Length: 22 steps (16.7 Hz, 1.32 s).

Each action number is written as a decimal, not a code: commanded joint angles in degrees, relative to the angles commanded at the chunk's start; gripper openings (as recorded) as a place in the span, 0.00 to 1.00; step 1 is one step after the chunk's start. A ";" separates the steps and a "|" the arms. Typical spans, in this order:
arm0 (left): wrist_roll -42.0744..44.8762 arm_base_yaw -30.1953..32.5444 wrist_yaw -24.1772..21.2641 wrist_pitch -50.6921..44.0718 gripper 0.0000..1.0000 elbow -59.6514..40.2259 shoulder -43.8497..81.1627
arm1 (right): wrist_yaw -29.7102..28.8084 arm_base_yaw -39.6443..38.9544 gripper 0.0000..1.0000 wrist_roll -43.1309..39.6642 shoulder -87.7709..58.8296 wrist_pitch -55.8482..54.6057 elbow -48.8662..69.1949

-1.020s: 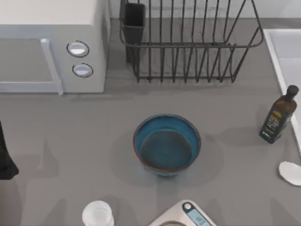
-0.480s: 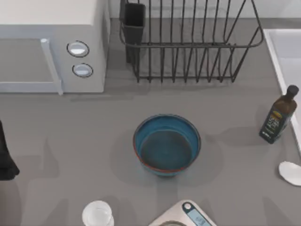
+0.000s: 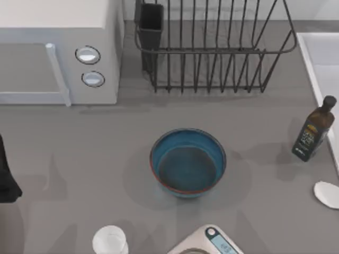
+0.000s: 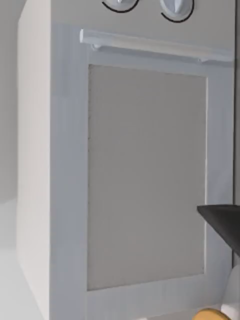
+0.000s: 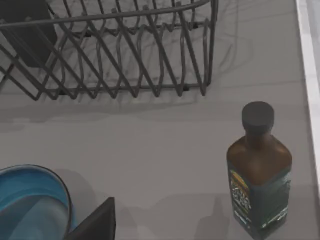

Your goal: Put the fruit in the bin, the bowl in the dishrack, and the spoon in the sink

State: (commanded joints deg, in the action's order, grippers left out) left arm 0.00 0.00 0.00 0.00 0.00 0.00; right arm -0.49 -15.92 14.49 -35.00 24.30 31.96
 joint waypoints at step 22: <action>0.00 0.00 0.00 0.00 1.00 0.00 0.00 | 0.37 -19.70 1.00 22.13 -82.61 50.60 70.55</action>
State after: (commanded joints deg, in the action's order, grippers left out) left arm 0.00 0.00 0.00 0.00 0.00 0.00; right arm -0.12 -35.62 36.62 -117.61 74.90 102.50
